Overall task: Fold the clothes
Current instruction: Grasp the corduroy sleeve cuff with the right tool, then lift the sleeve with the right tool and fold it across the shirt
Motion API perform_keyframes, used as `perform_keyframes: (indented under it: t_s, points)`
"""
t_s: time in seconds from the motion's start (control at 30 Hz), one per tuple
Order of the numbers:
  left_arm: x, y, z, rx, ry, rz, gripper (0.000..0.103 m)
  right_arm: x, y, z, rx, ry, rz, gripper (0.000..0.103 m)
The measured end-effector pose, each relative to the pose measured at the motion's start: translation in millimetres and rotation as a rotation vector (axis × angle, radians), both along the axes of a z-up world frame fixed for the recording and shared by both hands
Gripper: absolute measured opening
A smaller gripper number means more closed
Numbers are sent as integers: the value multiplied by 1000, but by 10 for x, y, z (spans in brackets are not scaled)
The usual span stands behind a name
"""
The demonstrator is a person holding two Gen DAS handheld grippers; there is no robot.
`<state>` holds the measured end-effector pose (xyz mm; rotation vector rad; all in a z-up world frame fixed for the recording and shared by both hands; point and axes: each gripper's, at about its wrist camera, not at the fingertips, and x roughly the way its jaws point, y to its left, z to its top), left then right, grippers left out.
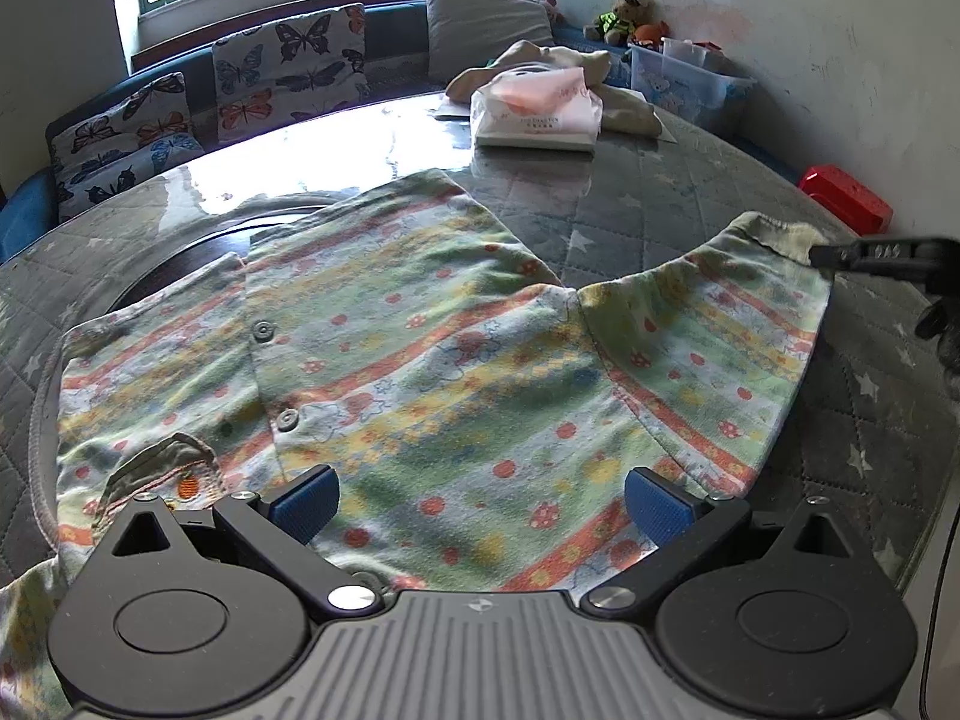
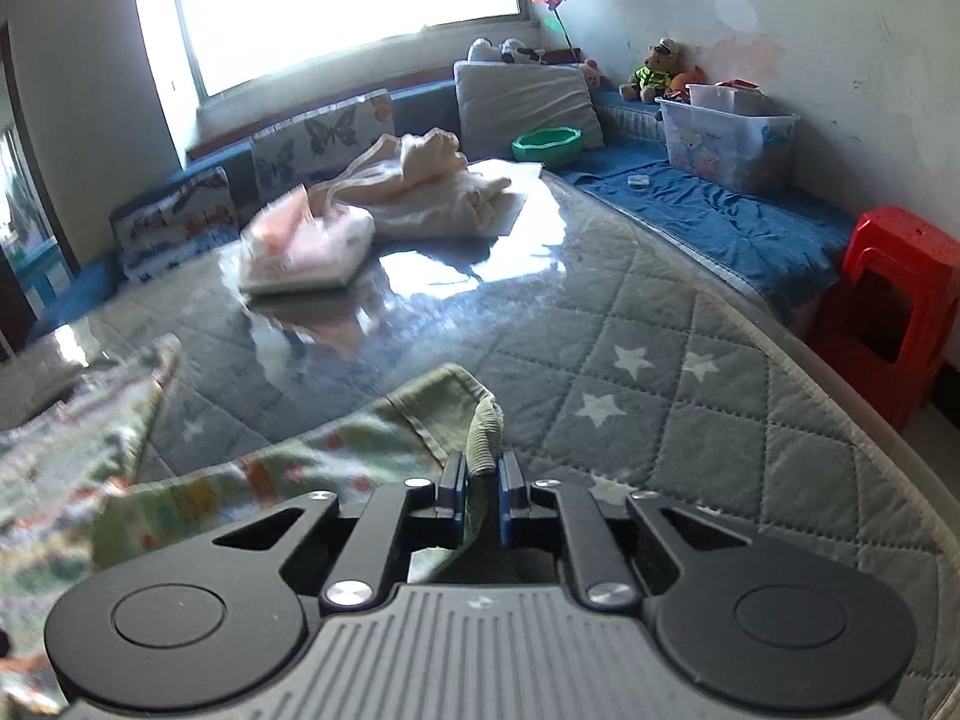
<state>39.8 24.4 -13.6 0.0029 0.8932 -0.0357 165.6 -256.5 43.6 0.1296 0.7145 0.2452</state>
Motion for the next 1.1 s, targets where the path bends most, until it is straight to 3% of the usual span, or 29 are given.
perform_keyframes:
  t_s: [0.27,0.63,0.87,1.1]
  points:
    - [77,-90,-75,5,19,-20,103,-153,0,302,95,-58,54,8]
    - [102,-176,-180,-6,32,-48,103,-435,445,878,200,-157,262,8]
    - [-95,176,-53,-32,-3,30,103,-629,936,1105,217,-170,433,8]
    - [-417,705,61,-50,-39,158,103,-809,1557,1136,207,-153,596,8]
